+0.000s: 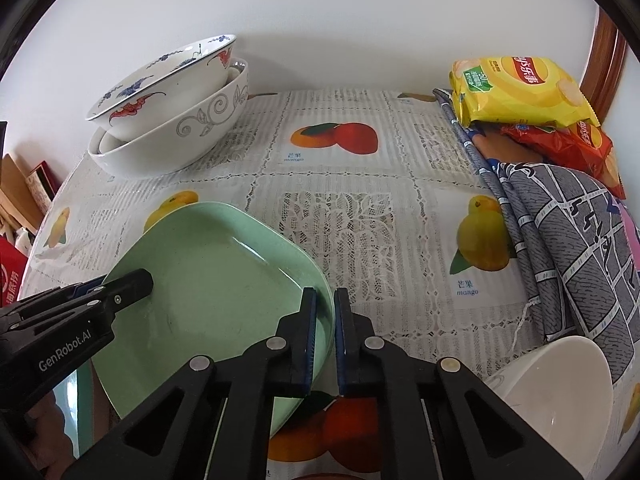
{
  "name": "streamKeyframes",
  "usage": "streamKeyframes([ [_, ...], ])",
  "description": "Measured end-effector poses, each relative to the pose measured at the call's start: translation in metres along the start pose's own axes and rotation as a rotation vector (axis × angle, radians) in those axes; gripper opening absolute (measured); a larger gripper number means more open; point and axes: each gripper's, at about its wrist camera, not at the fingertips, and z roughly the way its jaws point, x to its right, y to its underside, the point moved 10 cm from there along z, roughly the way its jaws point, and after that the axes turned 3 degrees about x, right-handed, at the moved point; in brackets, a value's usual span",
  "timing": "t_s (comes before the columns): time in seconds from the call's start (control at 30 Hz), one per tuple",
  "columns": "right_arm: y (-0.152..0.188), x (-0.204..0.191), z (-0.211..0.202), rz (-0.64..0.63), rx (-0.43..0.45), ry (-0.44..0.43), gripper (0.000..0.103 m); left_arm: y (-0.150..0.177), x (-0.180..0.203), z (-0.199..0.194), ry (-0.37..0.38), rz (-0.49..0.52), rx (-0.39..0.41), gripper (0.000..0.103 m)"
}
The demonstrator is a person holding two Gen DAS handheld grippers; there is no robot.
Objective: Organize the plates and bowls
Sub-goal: 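Lift the green plate off the tablecloth with both grippers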
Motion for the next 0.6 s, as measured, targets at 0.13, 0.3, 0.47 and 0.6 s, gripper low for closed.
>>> streamKeyframes([
  [0.13, -0.004, 0.001, -0.011, 0.009, 0.018, -0.008, 0.008, 0.001, 0.000, -0.009, 0.012, -0.008, 0.010, 0.018],
  [0.3, -0.010, 0.001, -0.031, 0.019, 0.052, -0.016, 0.008, -0.002, 0.004, -0.030, 0.016, -0.003, 0.046, 0.017],
  [0.47, -0.013, 0.002, -0.056, 0.024, 0.088, -0.026, 0.008, -0.001, 0.007, -0.055, 0.024, -0.002, 0.085, 0.017],
  [0.6, -0.010, 0.005, -0.077, 0.040, 0.110, -0.035, 0.008, 0.004, 0.013, -0.075, 0.025, 0.009, 0.107, 0.017],
])
